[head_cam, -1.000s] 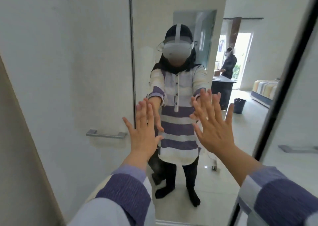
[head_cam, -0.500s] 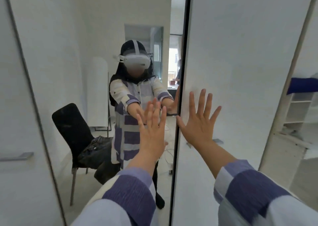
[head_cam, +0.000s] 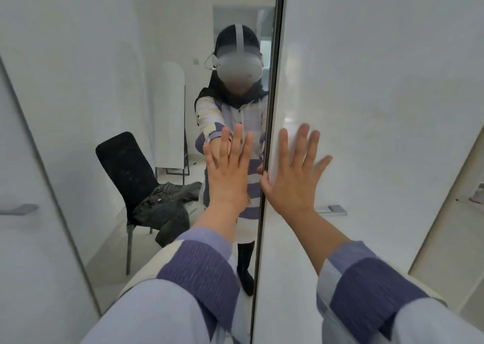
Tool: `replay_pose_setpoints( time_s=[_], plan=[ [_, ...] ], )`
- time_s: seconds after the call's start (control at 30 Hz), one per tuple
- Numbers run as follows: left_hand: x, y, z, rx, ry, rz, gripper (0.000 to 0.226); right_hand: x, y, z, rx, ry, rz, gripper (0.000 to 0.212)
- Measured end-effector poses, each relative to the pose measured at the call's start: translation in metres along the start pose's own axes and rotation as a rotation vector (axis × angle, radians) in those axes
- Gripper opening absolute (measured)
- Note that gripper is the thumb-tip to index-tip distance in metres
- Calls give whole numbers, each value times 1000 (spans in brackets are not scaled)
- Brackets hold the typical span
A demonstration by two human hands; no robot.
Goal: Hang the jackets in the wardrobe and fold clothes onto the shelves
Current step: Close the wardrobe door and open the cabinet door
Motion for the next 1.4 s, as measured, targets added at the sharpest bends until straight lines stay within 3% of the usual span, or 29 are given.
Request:
replay_pose_setpoints(
  time_s=[0.33, 0.57, 0.7, 0.87, 0.93, 1.03, 1.13, 1.27, 1.33, 1.4],
  plan=[
    [-3, -1, -6, -26, 0, 0, 144, 21, 12, -21, -113, 4, -28, 107],
    [-2, 2, -9, -60, 29, 12, 154, 54, 46, -24, -207, 46, 19, 102],
    [1, 3, -14, -98, 52, 22, 145, 81, 69, -22, -256, 79, 28, 101],
    [11, 44, 22, -287, 432, -161, 120, 125, 97, -25, -322, 182, 138, 102],
    [20, 74, 55, -381, 596, -293, 112, 148, 94, -32, -247, 226, 258, 96],
    [27, 112, 91, -479, 627, -436, 100, 175, 65, -54, 85, 299, 327, 74],
    [32, 129, 106, -543, 532, -575, 87, 176, 38, -56, 204, 490, 56, 69],
    [44, 135, 121, -562, 619, -640, 94, 178, 54, -2, -58, 1044, -462, 83],
    [48, 137, 133, -598, 629, -641, 101, 184, 70, 20, -88, 1239, -578, 80],
    [53, 141, 150, -652, 633, -632, 106, 194, 80, 39, -135, 1274, -590, 78]
  ],
)
Point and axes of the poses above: each hand's wrist, its own y-axis away from the middle knuckle, its own x-axis out of the back of the hand, z = x × y, the point moved 2 cm from there along -y, towards the middle knuckle, and after that the axes turned 4 degrees about x, right-handed, at the moved point
